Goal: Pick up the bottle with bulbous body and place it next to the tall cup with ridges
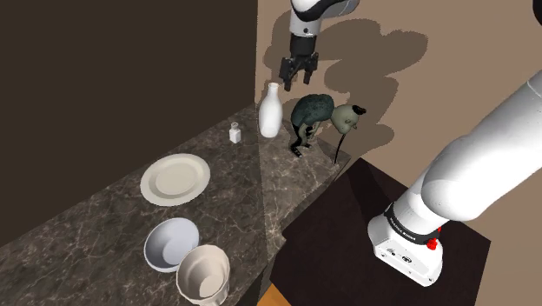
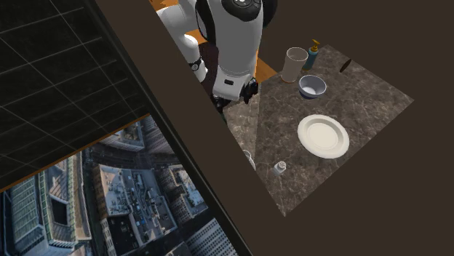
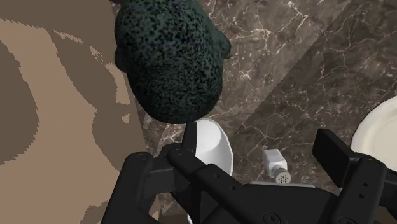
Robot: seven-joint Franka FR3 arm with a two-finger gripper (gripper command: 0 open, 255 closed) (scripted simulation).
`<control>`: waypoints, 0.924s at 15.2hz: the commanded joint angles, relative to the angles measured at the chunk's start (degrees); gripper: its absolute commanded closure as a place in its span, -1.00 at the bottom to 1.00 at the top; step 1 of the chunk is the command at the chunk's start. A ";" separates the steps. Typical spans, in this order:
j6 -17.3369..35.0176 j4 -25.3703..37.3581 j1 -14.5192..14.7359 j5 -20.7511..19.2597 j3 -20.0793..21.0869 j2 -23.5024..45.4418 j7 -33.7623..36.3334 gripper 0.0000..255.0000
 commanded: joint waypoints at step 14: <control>3.55 23.23 -1.00 -1.92 -0.99 26.46 0.99 -1.00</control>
